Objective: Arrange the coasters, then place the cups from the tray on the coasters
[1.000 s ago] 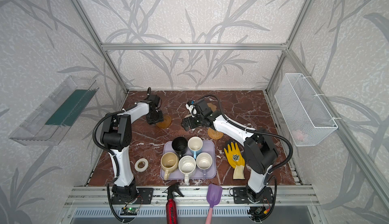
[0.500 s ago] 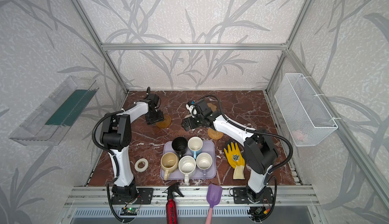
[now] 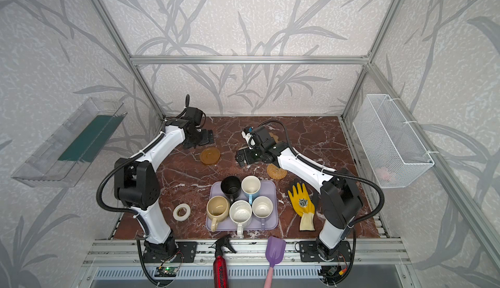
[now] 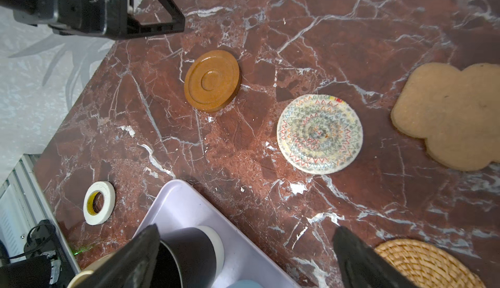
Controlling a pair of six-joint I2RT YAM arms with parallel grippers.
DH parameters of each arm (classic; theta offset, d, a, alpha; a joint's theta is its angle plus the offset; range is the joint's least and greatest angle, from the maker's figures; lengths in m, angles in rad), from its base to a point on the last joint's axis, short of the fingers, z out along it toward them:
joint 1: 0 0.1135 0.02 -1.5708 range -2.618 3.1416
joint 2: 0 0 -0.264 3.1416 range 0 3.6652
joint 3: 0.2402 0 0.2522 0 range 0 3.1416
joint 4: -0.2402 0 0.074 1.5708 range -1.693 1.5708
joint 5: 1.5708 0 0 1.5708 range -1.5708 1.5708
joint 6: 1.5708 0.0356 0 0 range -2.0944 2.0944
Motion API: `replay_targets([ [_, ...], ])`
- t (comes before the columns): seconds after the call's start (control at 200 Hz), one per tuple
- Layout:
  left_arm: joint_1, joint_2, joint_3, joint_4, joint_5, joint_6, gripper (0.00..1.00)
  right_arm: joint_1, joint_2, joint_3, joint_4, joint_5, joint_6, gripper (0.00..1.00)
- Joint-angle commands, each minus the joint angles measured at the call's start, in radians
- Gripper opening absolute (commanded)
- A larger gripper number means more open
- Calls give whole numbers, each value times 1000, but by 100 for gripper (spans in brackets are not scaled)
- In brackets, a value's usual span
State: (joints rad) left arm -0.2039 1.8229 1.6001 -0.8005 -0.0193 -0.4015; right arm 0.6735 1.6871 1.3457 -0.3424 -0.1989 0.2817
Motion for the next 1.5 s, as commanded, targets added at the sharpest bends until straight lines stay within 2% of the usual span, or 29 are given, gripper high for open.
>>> replay_targets([
  [0.0,-35,-46,22,-27,82,40,99,2,-64,-1,-15,36,23,99],
  [0.16,-73,-86,-2,23,193,24,99,-13,-115,-45,10,56,37,99],
  [0.455,-169,-41,16,41,175,7,99,-76,-181,-111,15,37,77,99],
  [0.61,-199,14,29,73,199,-11,98,-117,-194,-139,16,19,88,99],
  [0.735,-225,78,60,74,162,-3,98,-146,-201,-166,33,-1,99,99],
  [1.05,-252,286,180,60,146,-5,81,-187,-182,-198,54,-32,100,99],
  [1.275,-261,440,336,-7,100,19,79,-212,-151,-194,58,-65,102,99],
  [1.345,-263,472,366,-14,87,18,73,-219,-141,-192,54,-74,103,99],
  [1.495,-270,530,412,-33,73,24,71,-229,-120,-178,52,-89,102,99],
])
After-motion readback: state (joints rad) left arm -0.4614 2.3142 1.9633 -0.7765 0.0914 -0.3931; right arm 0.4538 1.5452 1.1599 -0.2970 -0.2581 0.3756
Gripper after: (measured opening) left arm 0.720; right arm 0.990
